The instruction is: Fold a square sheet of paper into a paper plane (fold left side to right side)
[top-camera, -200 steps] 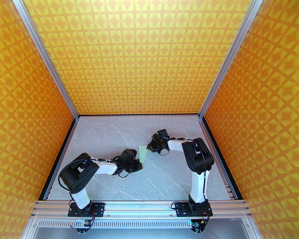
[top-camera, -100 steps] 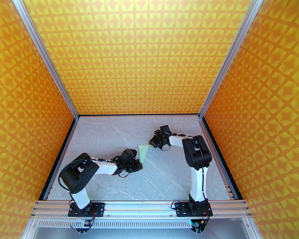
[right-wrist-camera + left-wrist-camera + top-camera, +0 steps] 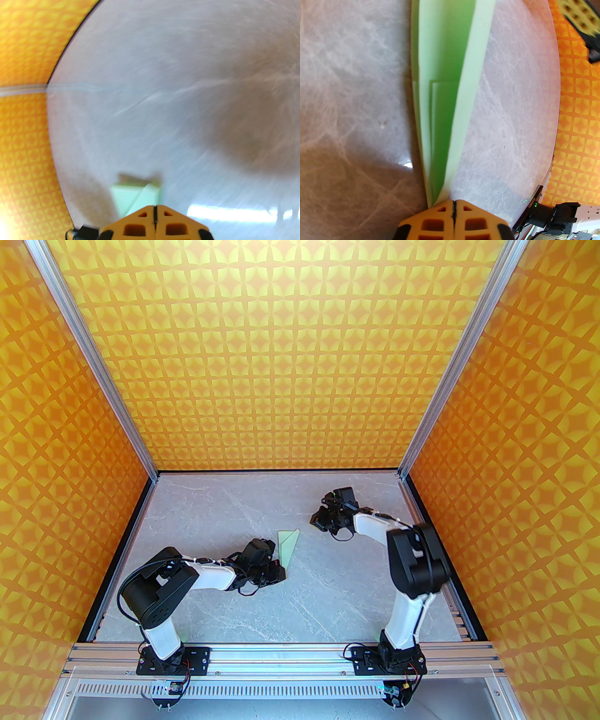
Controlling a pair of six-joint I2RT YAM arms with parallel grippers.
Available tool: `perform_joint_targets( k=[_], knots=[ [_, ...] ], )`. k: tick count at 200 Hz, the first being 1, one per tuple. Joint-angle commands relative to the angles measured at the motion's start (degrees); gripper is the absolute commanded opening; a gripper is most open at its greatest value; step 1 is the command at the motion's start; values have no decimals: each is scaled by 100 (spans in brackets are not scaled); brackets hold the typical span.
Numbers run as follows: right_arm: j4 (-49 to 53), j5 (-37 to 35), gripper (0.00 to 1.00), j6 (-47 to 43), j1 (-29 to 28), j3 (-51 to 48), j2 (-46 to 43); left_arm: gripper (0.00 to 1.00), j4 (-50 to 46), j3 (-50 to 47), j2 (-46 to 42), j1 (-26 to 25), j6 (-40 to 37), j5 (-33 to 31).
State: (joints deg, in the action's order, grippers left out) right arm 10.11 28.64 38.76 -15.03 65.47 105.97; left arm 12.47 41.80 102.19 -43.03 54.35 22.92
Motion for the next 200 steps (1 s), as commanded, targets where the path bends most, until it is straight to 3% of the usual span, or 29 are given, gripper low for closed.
perform_joint_targets(
  k=[1,74,144,200],
  knots=[
    [-466,248,0,207,-332,-404,-23,0,-1124,-190,397,-83,-128,-42],
    [-1379,601,0,715,-645,-694,528,0,-1142,-190,380,-79,-118,-43],
    [-1070,384,0,493,-669,-633,883,0,-1396,8,198,-74,-208,-42],
    [-664,108,0,281,-668,-604,886,0,-1988,942,-110,53,-524,-42]
  ],
)
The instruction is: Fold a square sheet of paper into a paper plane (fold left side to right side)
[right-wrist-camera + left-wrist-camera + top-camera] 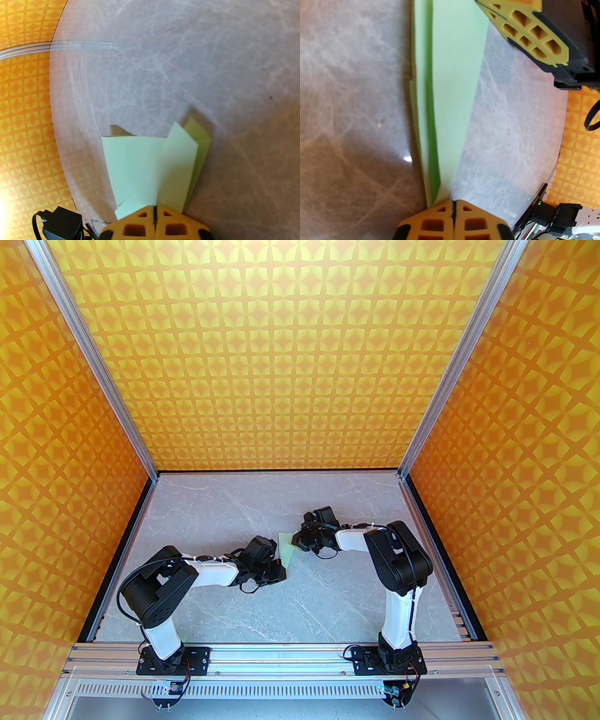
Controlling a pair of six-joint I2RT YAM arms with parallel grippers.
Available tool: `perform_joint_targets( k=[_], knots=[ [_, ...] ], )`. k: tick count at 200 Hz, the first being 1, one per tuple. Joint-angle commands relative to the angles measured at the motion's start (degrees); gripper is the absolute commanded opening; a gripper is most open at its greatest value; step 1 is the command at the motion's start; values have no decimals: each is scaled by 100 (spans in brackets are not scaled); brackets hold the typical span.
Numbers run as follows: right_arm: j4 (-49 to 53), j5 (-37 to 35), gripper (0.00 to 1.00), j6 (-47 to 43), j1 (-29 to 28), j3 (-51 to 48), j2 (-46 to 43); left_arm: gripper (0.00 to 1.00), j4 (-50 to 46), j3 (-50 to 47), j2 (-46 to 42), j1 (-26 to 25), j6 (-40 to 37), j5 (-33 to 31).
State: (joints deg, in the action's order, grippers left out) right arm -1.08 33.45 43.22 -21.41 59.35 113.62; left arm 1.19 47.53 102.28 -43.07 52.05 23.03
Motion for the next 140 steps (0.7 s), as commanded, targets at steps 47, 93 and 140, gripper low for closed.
perform_joint_targets(
  k=[47,93,140],
  knots=[
    [470,-389,0,-147,-39,-18,140,0,-1102,1105,371,150,-593,-44],
    [486,-391,0,-145,-39,-35,143,1,-1162,1436,795,185,-727,-46],
    [690,-521,0,-191,-39,53,229,1,-1215,1212,805,194,-845,-70]
  ],
)
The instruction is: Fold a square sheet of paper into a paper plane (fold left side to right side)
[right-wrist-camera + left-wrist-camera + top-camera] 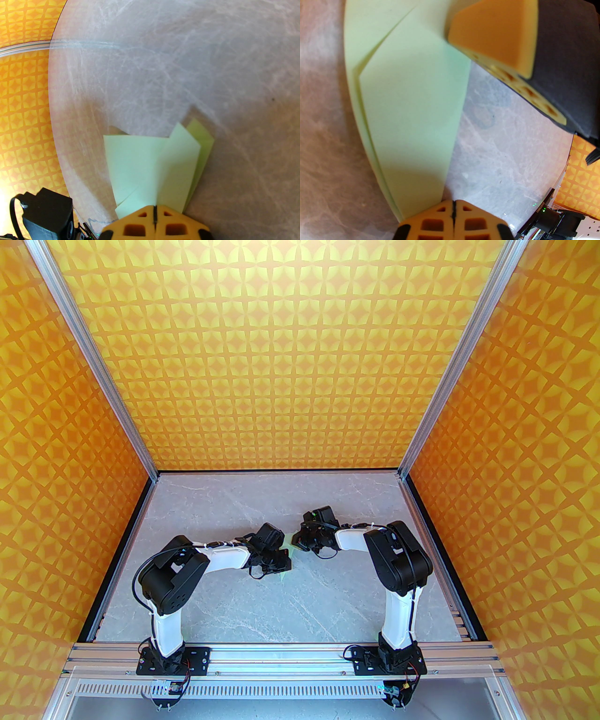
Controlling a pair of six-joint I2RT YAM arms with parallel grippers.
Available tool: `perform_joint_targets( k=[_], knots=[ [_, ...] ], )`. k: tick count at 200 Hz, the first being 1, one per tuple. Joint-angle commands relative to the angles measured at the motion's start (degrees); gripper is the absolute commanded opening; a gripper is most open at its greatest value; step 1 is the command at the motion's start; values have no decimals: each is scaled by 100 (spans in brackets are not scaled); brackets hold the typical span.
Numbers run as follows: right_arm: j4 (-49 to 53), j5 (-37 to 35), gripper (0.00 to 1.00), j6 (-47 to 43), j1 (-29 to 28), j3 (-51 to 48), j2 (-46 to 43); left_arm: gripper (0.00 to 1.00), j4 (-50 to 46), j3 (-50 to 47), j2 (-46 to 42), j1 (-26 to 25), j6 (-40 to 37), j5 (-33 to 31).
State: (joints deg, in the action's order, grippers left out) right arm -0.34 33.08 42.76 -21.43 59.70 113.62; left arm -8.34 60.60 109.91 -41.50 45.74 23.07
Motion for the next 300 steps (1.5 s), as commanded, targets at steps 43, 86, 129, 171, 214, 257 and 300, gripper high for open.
perform_joint_targets(
  k=[43,86,129,171,214,257,300],
  knots=[
    [781,-628,0,-163,-37,125,358,1,-236,-461,-159,36,-274,-86],
    [891,-678,0,-189,-43,231,439,1,-262,-710,-401,28,-349,-89],
    [939,-698,0,-198,-37,301,479,1,-329,-959,-628,19,-433,-89],
    [948,-690,0,-189,-37,331,490,1,-420,-1071,-808,-42,-499,-91],
    [948,-689,0,-189,-37,331,485,1,-530,-1257,-1010,-111,-560,-90],
    [871,-592,0,-154,-37,296,195,0,-478,-1457,-1503,-49,-450,-110],
    [1219,-795,23,-170,-77,305,-649,17,-189,-1485,-2194,335,-332,-189]
  ],
)
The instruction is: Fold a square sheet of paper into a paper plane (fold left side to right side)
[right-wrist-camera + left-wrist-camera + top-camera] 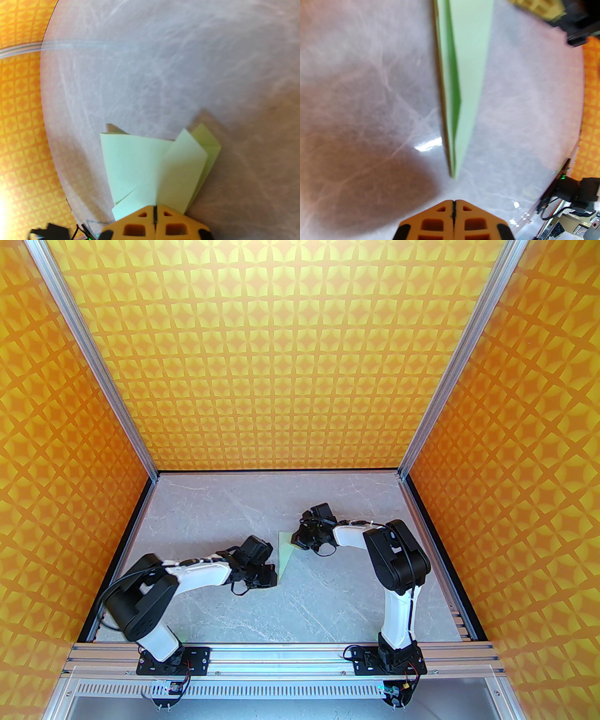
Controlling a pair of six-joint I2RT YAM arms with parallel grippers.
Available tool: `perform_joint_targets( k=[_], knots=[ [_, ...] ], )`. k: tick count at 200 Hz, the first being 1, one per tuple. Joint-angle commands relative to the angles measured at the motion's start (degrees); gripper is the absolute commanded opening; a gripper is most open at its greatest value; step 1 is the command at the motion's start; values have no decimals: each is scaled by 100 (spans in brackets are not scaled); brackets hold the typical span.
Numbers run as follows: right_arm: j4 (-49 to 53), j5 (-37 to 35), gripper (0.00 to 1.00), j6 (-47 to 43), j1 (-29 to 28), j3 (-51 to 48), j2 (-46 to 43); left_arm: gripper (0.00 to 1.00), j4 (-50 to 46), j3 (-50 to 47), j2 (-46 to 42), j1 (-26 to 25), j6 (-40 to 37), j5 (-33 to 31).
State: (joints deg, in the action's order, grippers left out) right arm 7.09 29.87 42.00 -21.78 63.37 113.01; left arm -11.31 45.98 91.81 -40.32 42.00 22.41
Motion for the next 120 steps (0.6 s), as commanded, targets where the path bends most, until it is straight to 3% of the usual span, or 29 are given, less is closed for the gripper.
perform_joint_targets(
  k=[1,13,24,46,59,120],
  knots=[
    [490,-491,24,-94,-44,-58,-614,18,114,-25,-401,221,39,-132],
    [768,-724,39,-120,-92,-14,-858,32,170,-50,-556,405,20,-240],
    [1049,-983,50,-152,-178,53,-1039,53,271,-112,-671,539,19,-308],
    [1584,-1452,56,-166,-404,222,-1225,77,387,-201,-806,775,-16,-424],
    [1994,-1787,59,-165,-578,438,-1175,100,369,-206,-838,898,-24,-545],
    [2827,-2425,61,-12,-1045,1294,-401,99,400,-366,-1084,1078,-86,-1037]
  ],
)
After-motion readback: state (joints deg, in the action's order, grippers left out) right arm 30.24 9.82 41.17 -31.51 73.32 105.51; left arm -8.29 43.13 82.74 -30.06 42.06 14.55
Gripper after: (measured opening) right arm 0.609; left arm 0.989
